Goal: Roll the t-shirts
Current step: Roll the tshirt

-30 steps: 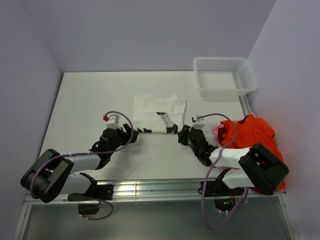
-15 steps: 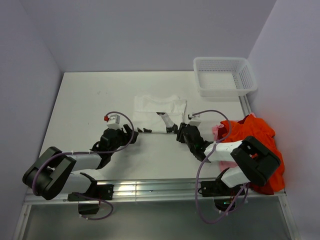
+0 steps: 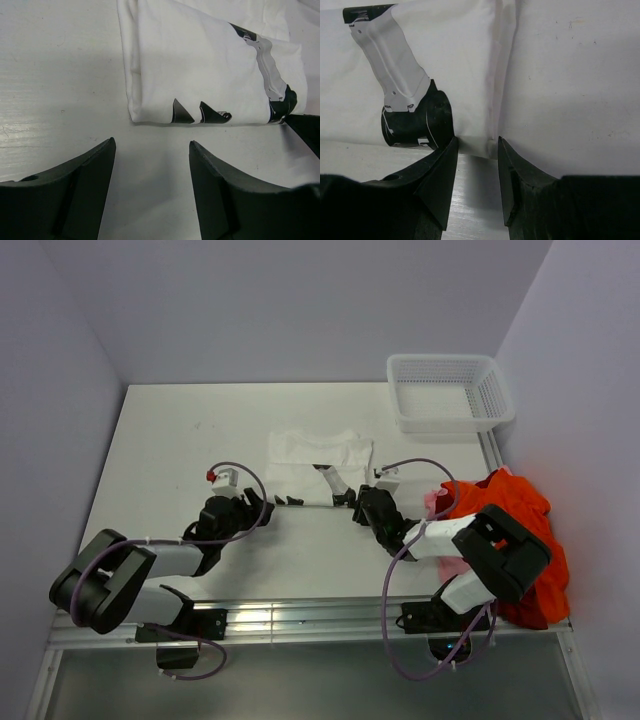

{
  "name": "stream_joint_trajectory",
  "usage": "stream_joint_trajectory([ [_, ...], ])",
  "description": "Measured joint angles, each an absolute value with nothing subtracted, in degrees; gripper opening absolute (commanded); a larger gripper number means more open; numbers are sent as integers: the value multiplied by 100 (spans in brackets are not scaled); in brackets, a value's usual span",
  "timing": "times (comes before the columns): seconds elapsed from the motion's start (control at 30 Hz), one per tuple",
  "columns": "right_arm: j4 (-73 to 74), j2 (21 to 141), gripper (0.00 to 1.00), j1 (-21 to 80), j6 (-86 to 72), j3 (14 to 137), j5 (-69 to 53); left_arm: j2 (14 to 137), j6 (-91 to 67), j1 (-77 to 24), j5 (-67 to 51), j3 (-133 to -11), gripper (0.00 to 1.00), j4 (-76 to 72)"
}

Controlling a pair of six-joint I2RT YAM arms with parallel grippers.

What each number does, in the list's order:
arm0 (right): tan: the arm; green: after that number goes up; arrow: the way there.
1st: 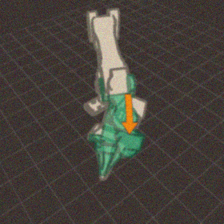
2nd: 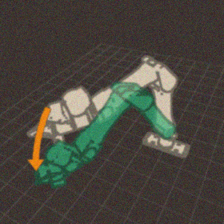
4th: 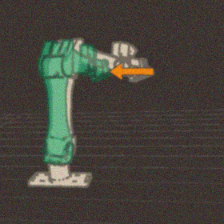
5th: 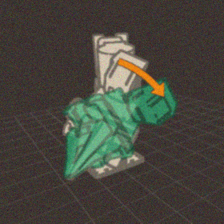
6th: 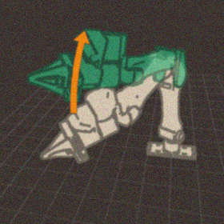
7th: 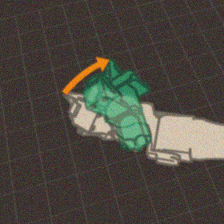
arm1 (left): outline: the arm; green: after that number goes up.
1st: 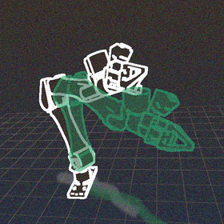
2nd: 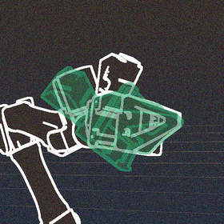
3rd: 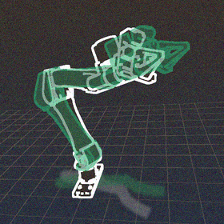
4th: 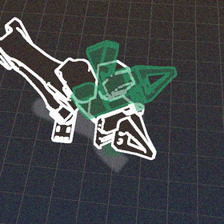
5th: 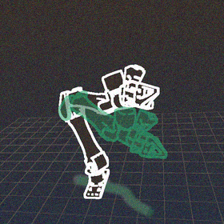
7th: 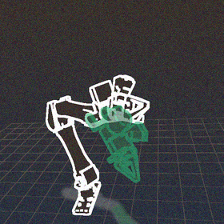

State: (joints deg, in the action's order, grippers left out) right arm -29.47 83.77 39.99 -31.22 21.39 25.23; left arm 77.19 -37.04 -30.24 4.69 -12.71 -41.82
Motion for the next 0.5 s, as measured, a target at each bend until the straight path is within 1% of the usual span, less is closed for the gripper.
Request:
stream_joint_trajectory([
  [0.07, -2954, 8418, 39, 3999, -3122, 2139, 2519, 7765, -3704, -3000, 427, -1271, 64, -4211],
  [0.1, -2967, 8427, 31, 3999, -3124, 2139, 2512, 7780, -3701, -2991, 410, -1271, 63, -4219],
  [0.13, -2971, 8429, 28, 3999, -3105, 2139, 2508, 7791, -3704, -2982, 388, -1271, 63, -4224],
  [0.17, -2980, 8431, 22, 3999, -3118, 2139, 2508, 7804, -3701, -2978, 370, -1271, 62, -4228],
  [0.2, -2987, 8434, 19, 3999, -3116, 2139, 2508, 7824, -3699, -2974, 346, -1271, 62, -4241],
  [0.33, -3022, 8434, 14, 3999, -3148, 2137, 2504, 7874, -3675, -2969, 281, -1273, 58, -4259],
  [0.4, -3035, 8434, 9, 3999, -3148, 2137, 2504, 7900, -3662, -2969, 272, -1282, 56, -4263],
  [0.5, -3037, 8434, 6, 3999, -3164, 2137, 2504, 7985, -3656, -2969, 266, -1330, 57, -4257],
])
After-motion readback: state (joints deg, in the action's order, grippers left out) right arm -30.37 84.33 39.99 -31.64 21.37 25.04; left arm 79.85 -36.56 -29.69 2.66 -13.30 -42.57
